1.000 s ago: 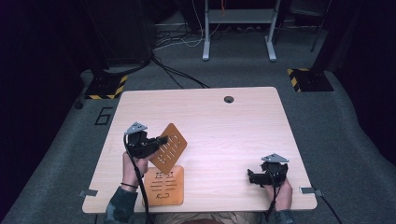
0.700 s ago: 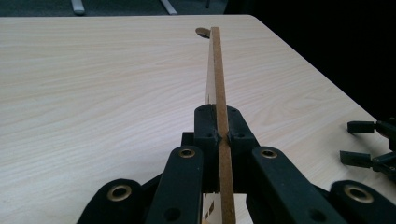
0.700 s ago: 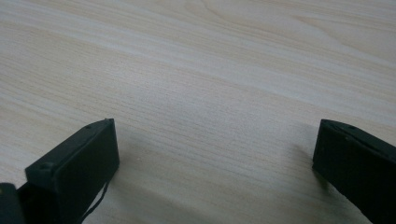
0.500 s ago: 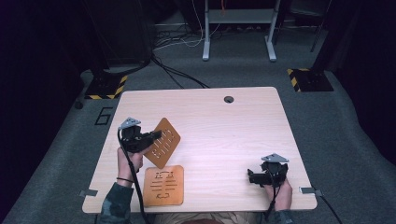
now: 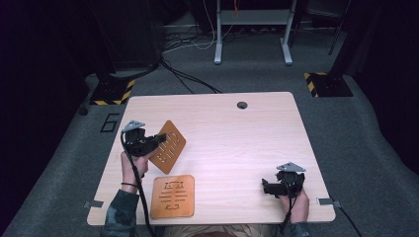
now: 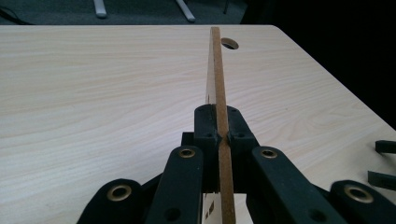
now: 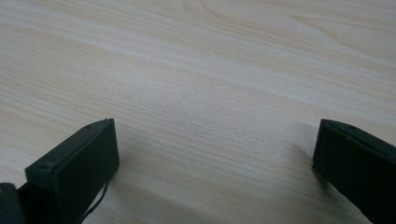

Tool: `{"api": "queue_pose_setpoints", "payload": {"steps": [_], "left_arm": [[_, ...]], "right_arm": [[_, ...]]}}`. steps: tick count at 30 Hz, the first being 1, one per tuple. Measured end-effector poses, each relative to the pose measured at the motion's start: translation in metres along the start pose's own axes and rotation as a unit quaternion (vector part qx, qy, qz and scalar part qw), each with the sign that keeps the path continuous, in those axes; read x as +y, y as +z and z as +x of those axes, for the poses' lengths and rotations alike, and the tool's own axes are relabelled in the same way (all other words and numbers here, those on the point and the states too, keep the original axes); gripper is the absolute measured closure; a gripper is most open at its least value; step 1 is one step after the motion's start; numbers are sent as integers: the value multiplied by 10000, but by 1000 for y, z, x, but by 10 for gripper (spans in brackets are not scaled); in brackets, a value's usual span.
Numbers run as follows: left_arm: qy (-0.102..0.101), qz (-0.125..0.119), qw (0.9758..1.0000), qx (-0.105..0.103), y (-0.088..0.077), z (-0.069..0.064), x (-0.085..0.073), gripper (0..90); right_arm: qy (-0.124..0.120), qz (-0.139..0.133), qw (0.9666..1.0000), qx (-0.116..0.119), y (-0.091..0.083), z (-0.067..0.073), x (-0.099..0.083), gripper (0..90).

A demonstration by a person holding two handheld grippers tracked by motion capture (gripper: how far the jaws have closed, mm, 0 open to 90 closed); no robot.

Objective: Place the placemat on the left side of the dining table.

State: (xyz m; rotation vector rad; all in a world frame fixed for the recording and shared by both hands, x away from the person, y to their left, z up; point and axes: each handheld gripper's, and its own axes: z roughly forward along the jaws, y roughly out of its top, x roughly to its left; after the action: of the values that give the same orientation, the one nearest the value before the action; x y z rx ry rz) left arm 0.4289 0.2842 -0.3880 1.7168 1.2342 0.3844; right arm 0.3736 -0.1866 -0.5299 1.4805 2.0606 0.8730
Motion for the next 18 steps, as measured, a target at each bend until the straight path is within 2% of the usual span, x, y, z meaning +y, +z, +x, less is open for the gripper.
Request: {"api": "queue_pose_setpoints", "payload": {"steps": [14,18], "left_arm": [[-135,-73,9997,199,8,20,10,859],[-254,-15,9993,280,14,29,11,859]], "right_arm": [[3,-2,10000,-3,0,0,0,0],[6,-3,10000,-5,0,0,0,0]]}}
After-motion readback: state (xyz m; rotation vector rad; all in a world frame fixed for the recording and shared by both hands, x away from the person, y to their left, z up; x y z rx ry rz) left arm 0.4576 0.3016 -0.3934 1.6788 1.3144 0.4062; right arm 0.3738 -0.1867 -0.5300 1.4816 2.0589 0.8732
